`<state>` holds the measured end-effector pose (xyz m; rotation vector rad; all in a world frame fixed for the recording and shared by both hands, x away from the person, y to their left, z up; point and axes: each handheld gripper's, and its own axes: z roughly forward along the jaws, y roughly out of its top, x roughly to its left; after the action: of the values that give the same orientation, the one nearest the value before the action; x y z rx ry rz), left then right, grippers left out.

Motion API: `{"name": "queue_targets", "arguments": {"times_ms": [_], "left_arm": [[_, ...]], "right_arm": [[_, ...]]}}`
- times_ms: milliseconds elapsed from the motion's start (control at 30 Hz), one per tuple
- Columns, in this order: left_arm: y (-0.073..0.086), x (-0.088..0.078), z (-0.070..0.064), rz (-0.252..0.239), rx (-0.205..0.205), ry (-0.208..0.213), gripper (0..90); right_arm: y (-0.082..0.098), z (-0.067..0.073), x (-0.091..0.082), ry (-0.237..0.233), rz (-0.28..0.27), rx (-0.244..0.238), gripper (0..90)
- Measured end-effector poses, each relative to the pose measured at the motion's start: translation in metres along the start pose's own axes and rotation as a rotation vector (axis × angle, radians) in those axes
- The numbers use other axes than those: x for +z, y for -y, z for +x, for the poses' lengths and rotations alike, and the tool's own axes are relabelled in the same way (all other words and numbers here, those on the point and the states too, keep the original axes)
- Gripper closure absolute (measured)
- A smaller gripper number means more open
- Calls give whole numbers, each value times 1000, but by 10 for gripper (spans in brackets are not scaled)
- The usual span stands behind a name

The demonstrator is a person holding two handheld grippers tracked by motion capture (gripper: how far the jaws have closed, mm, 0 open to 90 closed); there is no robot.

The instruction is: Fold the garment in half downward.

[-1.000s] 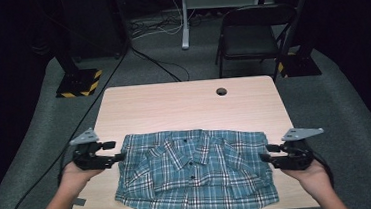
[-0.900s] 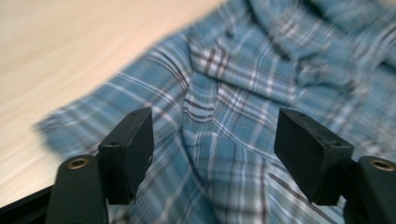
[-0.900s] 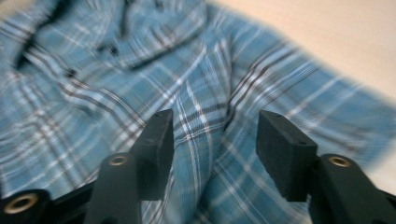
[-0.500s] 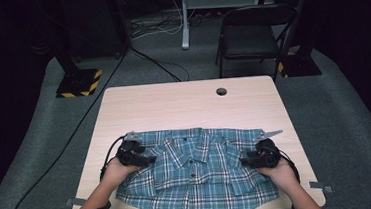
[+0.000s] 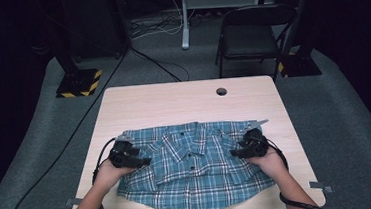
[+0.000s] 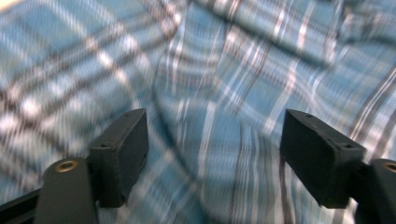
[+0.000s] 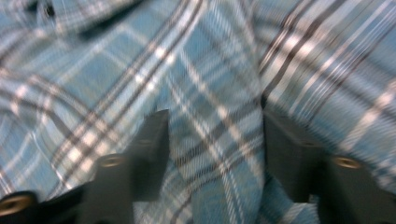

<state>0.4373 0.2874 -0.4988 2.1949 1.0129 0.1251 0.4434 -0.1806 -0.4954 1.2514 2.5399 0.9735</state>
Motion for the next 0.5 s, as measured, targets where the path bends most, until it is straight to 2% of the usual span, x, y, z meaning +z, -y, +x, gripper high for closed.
{"name": "queue_targets", "arguments": {"times_ms": [100,200,267,300,367,400,467,500], "left_arm": [[8,-1,1,-20,-17,38,282],[11,-1,-4,-25,-9,87,327],[12,1,-8,-2,8,99,334],[12,3,-10,8,18,100,339],[14,6,-11,11,32,96,413],[14,7,-11,11,42,87,461],[15,6,-13,1,67,55,619],[14,4,-14,-9,70,55,677]], "right_arm": [[5,0,-1,-47,30,-13,670],[10,4,-15,-80,14,-53,810],[13,7,-32,-106,-31,-77,852],[14,9,-43,-127,-73,-73,857],[19,10,-61,-167,-151,-50,859],[22,10,-65,-178,-159,-40,860],[28,11,-65,-166,-129,-50,861],[31,11,-64,-163,-112,-53,861]]}}
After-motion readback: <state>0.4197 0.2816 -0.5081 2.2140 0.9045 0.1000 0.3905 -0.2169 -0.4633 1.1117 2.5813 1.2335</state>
